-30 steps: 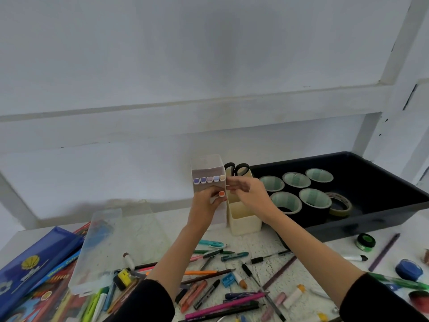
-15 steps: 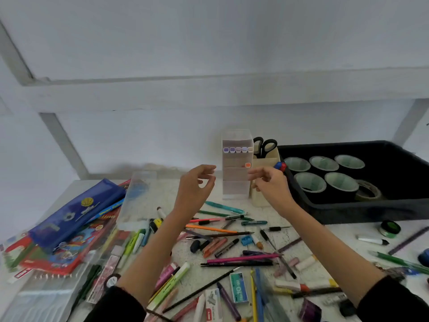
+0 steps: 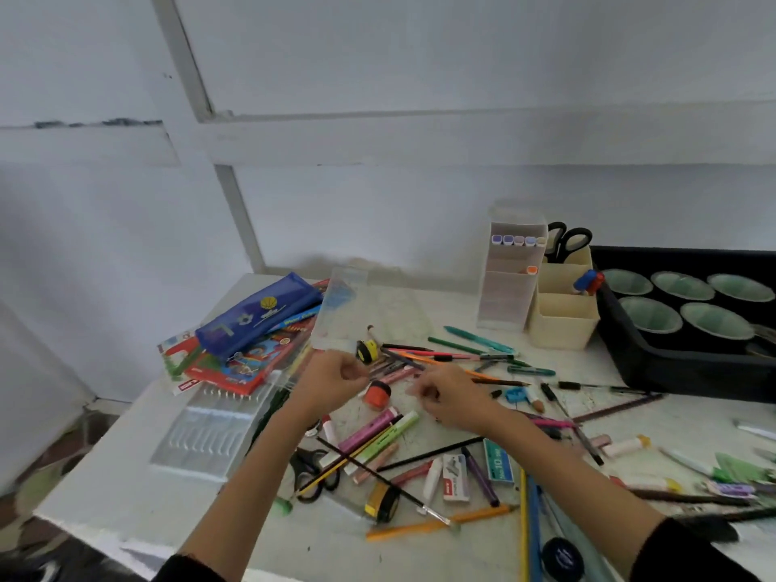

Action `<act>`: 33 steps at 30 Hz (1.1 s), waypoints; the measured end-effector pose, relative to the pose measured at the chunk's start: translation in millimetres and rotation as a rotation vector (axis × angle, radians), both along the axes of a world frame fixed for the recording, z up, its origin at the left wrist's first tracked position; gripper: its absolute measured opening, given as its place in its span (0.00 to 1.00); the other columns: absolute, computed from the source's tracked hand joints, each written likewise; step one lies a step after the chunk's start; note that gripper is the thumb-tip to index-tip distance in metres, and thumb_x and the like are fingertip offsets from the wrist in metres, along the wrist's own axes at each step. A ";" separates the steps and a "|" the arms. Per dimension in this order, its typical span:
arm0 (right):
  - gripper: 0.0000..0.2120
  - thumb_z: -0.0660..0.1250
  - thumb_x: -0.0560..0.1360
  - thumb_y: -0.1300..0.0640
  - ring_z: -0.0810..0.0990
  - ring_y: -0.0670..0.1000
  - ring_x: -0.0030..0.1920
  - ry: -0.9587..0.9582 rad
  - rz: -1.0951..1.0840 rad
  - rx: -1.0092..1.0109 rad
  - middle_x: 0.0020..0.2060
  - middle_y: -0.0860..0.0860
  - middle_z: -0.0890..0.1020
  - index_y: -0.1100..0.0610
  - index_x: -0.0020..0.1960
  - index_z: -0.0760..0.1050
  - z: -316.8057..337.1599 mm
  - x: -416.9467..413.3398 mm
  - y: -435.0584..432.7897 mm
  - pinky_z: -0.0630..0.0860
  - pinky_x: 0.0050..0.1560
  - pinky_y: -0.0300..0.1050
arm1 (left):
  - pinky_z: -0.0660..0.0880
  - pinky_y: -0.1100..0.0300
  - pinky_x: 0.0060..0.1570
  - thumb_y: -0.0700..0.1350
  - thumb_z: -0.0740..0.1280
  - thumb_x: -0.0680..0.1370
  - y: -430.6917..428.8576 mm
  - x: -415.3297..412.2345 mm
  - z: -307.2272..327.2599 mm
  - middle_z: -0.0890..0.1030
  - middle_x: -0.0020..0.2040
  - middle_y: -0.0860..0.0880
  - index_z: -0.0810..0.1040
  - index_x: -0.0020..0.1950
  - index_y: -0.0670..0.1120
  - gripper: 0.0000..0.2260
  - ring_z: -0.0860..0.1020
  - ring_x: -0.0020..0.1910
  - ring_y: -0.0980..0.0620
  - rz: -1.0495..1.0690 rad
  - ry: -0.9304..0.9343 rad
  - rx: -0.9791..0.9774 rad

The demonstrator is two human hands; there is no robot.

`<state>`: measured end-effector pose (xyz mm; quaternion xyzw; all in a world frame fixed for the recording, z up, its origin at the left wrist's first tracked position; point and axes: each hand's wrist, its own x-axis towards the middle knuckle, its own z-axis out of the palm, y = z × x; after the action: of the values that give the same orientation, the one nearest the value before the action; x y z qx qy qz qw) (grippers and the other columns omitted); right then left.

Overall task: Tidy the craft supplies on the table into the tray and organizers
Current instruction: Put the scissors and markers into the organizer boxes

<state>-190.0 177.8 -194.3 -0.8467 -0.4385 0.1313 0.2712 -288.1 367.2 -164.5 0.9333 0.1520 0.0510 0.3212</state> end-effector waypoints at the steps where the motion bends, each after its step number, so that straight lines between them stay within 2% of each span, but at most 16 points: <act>1: 0.11 0.65 0.76 0.60 0.75 0.51 0.54 -0.056 0.048 -0.075 0.52 0.54 0.79 0.58 0.57 0.79 -4.8 -3.3 2.5 0.72 0.54 0.40 | 0.76 0.63 0.43 0.44 0.71 0.73 -1.6 -4.3 -3.7 0.83 0.40 0.51 0.83 0.43 0.45 0.04 0.79 0.38 0.59 -0.007 0.049 0.014; 5: 0.15 0.63 0.77 0.53 0.67 0.51 0.59 -0.192 0.099 -0.225 0.56 0.50 0.75 0.52 0.63 0.76 -6.6 -15.3 4.7 0.67 0.59 0.45 | 0.71 0.75 0.36 0.48 0.72 0.73 -11.6 -13.5 -18.7 0.83 0.41 0.52 0.84 0.45 0.45 0.07 0.77 0.37 0.62 -0.059 0.153 0.018; 9: 0.16 0.67 0.75 0.52 0.68 0.50 0.58 -0.175 0.088 -0.235 0.55 0.50 0.74 0.53 0.61 0.76 -6.0 -18.4 2.3 0.68 0.58 0.45 | 0.76 0.65 0.48 0.50 0.75 0.70 -20.7 -15.1 -32.9 0.84 0.47 0.49 0.84 0.50 0.45 0.13 0.80 0.42 0.57 -0.102 0.165 0.049; 12: 0.10 0.68 0.75 0.56 0.69 0.47 0.55 -0.086 0.070 -0.168 0.53 0.49 0.73 0.54 0.55 0.76 -8.2 -17.3 -2.8 0.68 0.56 0.41 | 0.73 0.70 0.40 0.48 0.76 0.69 -27.1 -12.4 -34.9 0.84 0.45 0.48 0.84 0.49 0.44 0.13 0.78 0.39 0.57 -0.114 0.120 0.054; 14: 0.06 0.68 0.74 0.60 0.70 0.45 0.48 -0.022 0.053 -0.096 0.48 0.47 0.73 0.52 0.50 0.74 -7.0 -13.1 -9.7 0.68 0.50 0.37 | 0.71 0.72 0.37 0.47 0.76 0.69 -30.2 -9.2 -32.7 0.84 0.43 0.48 0.84 0.49 0.44 0.12 0.77 0.38 0.57 -0.109 0.067 0.019; 16: 0.08 0.70 0.73 0.62 0.73 0.44 0.42 0.064 0.004 -0.009 0.43 0.46 0.75 0.51 0.46 0.74 -1.5 -7.3 -19.9 0.71 0.43 0.35 | 0.74 0.66 0.41 0.46 0.75 0.69 -33.9 -6.4 -25.7 0.82 0.41 0.49 0.83 0.47 0.44 0.09 0.76 0.37 0.57 -0.091 0.005 -0.026; 19: 0.05 0.73 0.70 0.60 0.82 0.50 0.41 0.319 -0.082 0.230 0.41 0.53 0.82 0.55 0.45 0.79 13.3 1.8 -39.3 0.80 0.44 0.41 | 0.75 0.61 0.42 0.44 0.75 0.70 -40.6 -0.1 -10.8 0.80 0.39 0.50 0.81 0.45 0.46 0.07 0.76 0.36 0.57 -0.095 -0.109 -0.100; 22: 0.08 0.73 0.71 0.59 0.84 0.54 0.43 0.499 -0.207 0.461 0.43 0.59 0.83 0.58 0.49 0.80 33.1 9.3 -56.3 0.81 0.46 0.45 | 0.74 0.68 0.38 0.42 0.73 0.72 -50.2 9.7 8.0 0.80 0.38 0.53 0.78 0.46 0.49 0.06 0.77 0.36 0.59 -0.113 -0.260 -0.149; 25: 0.10 0.71 0.71 0.62 0.84 0.53 0.41 0.604 -0.319 0.638 0.45 0.59 0.82 0.59 0.52 0.79 47.8 16.7 -65.9 0.80 0.41 0.39 | 0.72 0.71 0.36 0.38 0.67 0.76 -61.1 23.0 21.9 0.76 0.37 0.53 0.73 0.57 0.48 0.11 0.75 0.34 0.61 -0.121 -0.369 -0.196; 27: 0.12 0.71 0.71 0.65 0.85 0.52 0.40 0.615 -0.388 0.707 0.45 0.59 0.81 0.60 0.55 0.78 55.0 24.2 -71.3 0.78 0.38 0.35 | 0.72 0.70 0.36 0.36 0.64 0.77 -67.9 34.0 27.7 0.75 0.38 0.51 0.69 0.63 0.49 0.17 0.75 0.34 0.59 -0.137 -0.412 -0.195; 30: 0.13 0.71 0.70 0.65 0.84 0.52 0.41 0.542 -0.493 0.793 0.40 0.55 0.83 0.64 0.54 0.79 62.1 38.7 -79.8 0.81 0.45 0.40 | 0.74 0.68 0.38 0.34 0.60 0.78 -77.4 54.6 33.3 0.74 0.38 0.42 0.70 0.62 0.45 0.14 0.74 0.33 0.55 -0.130 -0.481 -0.216; 31: 0.12 0.71 0.70 0.65 0.84 0.52 0.41 0.506 -0.528 0.834 0.39 0.54 0.83 0.65 0.54 0.79 64.2 45.0 -84.4 0.81 0.47 0.42 | 0.76 0.64 0.40 0.35 0.60 0.78 -83.1 63.7 35.9 0.74 0.39 0.41 0.71 0.60 0.45 0.12 0.75 0.35 0.53 -0.105 -0.489 -0.240; 33: 0.12 0.71 0.71 0.66 0.84 0.53 0.41 0.445 -0.583 0.895 0.39 0.56 0.84 0.66 0.53 0.78 68.6 53.4 -88.6 0.81 0.47 0.43 | 0.78 0.51 0.48 0.39 0.59 0.80 -91.0 76.9 40.0 0.76 0.42 0.39 0.70 0.59 0.47 0.09 0.78 0.42 0.45 -0.034 -0.490 -0.319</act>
<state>-136.6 89.2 -125.6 -0.6875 -0.1323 0.0276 0.7135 -211.2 276.2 -124.6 0.8333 0.0604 0.2453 0.4917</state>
